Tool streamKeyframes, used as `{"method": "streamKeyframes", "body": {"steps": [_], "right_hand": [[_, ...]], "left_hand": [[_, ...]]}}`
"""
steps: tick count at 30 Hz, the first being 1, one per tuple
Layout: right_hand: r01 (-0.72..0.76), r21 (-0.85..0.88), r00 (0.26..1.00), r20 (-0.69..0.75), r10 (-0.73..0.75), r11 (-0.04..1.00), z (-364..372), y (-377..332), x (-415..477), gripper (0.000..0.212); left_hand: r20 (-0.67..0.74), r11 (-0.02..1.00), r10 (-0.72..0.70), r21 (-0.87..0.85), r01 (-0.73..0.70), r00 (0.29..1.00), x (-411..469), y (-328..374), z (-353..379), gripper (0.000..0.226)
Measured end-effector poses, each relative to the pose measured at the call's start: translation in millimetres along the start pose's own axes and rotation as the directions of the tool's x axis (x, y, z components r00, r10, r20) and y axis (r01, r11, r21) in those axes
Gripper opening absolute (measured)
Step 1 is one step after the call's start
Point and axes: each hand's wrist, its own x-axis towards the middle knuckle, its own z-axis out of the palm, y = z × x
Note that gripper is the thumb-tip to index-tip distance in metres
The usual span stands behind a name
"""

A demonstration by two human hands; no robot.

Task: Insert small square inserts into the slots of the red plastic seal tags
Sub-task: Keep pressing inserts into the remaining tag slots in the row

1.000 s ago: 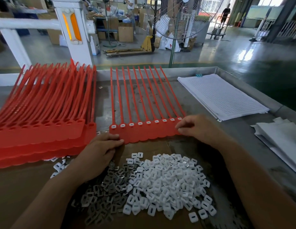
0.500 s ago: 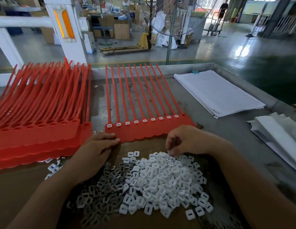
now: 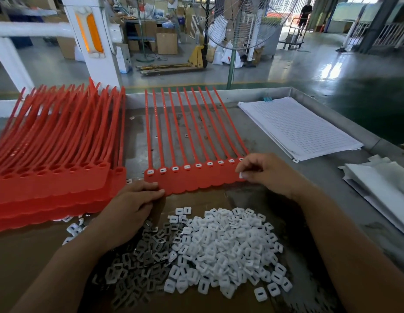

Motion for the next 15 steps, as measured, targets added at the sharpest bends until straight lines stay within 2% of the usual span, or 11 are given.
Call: {"method": "streamKeyframes", "body": {"steps": [4,8,11,15], "right_hand": [[-0.051,-0.01,0.969,-0.243,0.047,0.999,-4,10,9,0.015],[-0.151,0.011,0.909,-0.392,0.143,0.989,-12,26,20,0.012],[-0.21,0.007,0.885,-0.424,0.193,0.978,-14,36,31,0.007],[-0.252,-0.049,0.905,-0.365,0.218,0.967,-15,45,41,0.006]], "left_hand": [[0.003,1.0,-0.001,0.001,0.001,1.0,0,0,0,0.039],[0.004,1.0,0.0,-0.002,0.0,1.0,0,1,1,0.039],[0.009,1.0,-0.002,-0.005,0.002,1.0,0,1,1,0.038],[0.007,1.0,-0.003,-0.011,0.003,1.0,-1,2,1,0.038]]}}
